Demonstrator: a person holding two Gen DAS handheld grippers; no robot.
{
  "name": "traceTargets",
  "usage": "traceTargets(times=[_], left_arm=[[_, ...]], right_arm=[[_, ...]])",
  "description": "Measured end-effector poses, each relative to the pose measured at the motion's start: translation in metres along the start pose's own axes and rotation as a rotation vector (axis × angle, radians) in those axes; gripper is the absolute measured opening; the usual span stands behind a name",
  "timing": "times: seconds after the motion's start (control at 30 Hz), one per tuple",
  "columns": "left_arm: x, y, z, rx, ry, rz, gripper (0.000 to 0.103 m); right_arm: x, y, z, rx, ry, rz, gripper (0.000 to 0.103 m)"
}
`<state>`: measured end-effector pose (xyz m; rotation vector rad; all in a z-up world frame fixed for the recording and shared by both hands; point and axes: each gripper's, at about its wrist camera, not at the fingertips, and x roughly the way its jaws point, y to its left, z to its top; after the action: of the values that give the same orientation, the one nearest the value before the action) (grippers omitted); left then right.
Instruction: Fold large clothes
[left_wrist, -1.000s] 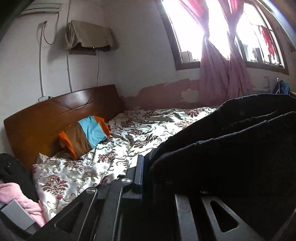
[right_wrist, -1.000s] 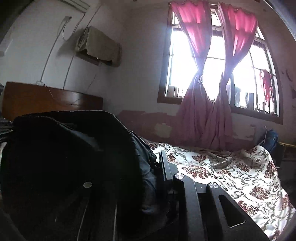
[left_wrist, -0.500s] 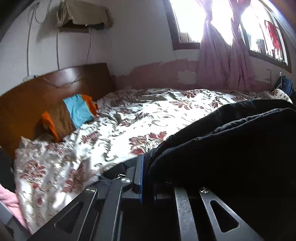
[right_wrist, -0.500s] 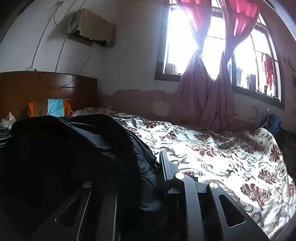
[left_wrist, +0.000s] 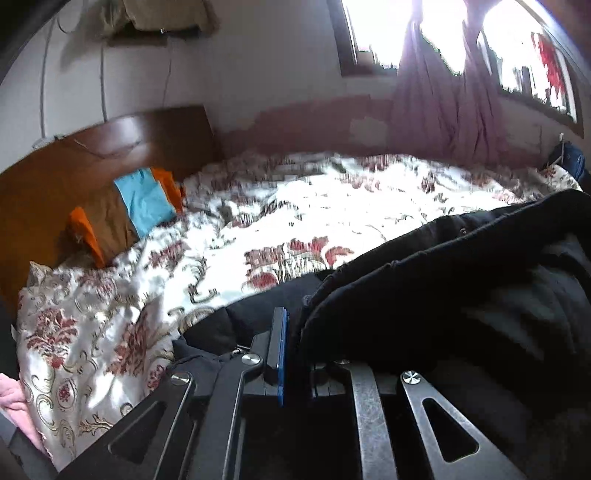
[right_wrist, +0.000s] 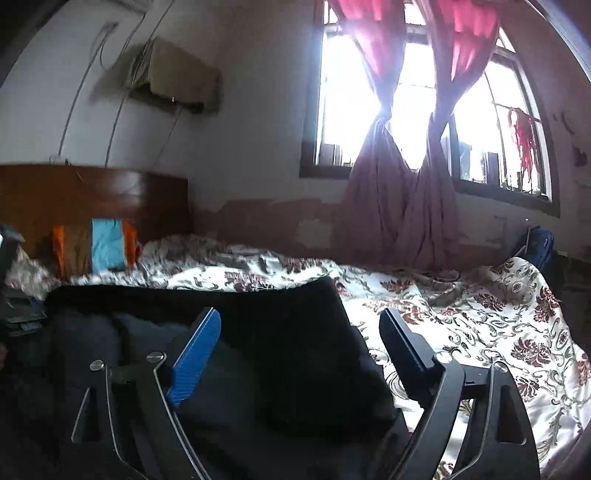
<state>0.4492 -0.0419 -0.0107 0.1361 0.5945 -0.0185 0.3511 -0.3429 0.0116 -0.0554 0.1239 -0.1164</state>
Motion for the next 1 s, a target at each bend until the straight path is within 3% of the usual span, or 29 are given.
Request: traceTargets(times=[0.07, 0.1, 0.17, 0.2, 0.23, 0.37, 0.5, 0.6, 0.73, 0.9, 1.0], left_arm=[[-0.001, 0.003, 0.0, -0.008, 0.008, -0.01, 0.013], [-0.005, 0.004, -0.001, -0.016, 0.004, -0.007, 0.021], [-0.014, 0.007, -0.001, -0.036, -0.008, 0.003, 0.05], [-0.024, 0.011, -0.001, -0.06, -0.028, 0.01, 0.079], [-0.032, 0.014, -0.002, -0.073, -0.054, 0.01, 0.091], [-0.075, 0.018, -0.008, -0.076, -0.146, 0.007, 0.097], [-0.104, 0.013, -0.039, -0.067, -0.161, -0.02, 0.099], [-0.115, 0.011, -0.073, -0.087, -0.143, -0.098, 0.1], [-0.11, 0.004, -0.105, -0.09, -0.074, -0.174, 0.1], [-0.087, -0.001, -0.106, -0.119, -0.039, -0.167, 0.1], [-0.07, -0.005, -0.089, -0.128, -0.025, -0.107, 0.103]], right_arm=[[-0.011, -0.002, -0.003, -0.008, 0.014, 0.043, 0.09], [-0.017, -0.001, -0.006, -0.023, 0.028, 0.064, 0.09], [-0.027, 0.0, -0.016, -0.064, 0.065, 0.102, 0.091], [-0.033, 0.002, -0.022, -0.091, 0.085, 0.117, 0.091], [-0.039, 0.005, -0.027, -0.114, 0.098, 0.13, 0.091], [-0.062, 0.021, -0.048, -0.214, 0.141, 0.177, 0.091], [-0.078, 0.037, -0.058, -0.213, 0.18, 0.272, 0.091], [-0.083, 0.05, -0.064, -0.237, 0.199, 0.325, 0.091], [-0.075, 0.059, -0.064, -0.291, 0.208, 0.321, 0.092], [-0.038, 0.055, -0.049, -0.249, 0.247, 0.29, 0.094], [-0.005, 0.06, -0.04, -0.263, 0.306, 0.3, 0.094]])
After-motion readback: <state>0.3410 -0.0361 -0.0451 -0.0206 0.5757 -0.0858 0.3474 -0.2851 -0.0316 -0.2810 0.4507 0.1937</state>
